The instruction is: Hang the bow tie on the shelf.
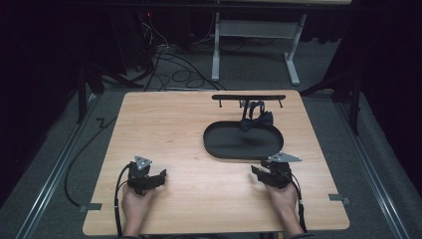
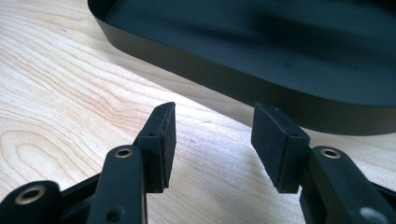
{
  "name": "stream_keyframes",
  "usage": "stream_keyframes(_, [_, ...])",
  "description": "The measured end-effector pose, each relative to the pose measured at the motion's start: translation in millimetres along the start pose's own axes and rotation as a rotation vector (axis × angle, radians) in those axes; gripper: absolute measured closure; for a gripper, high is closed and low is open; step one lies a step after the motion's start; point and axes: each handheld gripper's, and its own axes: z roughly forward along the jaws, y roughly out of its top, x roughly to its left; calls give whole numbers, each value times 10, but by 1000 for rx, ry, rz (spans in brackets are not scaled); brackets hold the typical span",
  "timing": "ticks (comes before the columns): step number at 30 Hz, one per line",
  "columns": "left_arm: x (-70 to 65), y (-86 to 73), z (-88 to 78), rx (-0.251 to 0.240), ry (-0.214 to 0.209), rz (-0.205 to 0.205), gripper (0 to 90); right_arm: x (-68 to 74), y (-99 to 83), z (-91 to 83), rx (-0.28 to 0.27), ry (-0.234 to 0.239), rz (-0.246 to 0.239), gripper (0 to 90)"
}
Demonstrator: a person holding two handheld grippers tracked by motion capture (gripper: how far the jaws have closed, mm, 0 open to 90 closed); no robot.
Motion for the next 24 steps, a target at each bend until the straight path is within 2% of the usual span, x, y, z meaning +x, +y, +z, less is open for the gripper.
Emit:
stream_keyframes(6, [-4, -2, 2, -3, 0, -1, 219, 13, -29, 50, 18, -9, -10, 505])
stream_keyframes(10, [-4, -1, 0, 1, 0, 1, 219, 38, -18, 80, 37, -23, -27, 464])
stream_keyframes(16, [-6, -2, 1, -1, 0, 1, 219, 128, -7, 119, 59, -68, -116, 402])
stream_keyframes(24, [-8, -3, 3, -4, 2, 1, 218, 131, -7, 120, 63, -63, -115, 388])
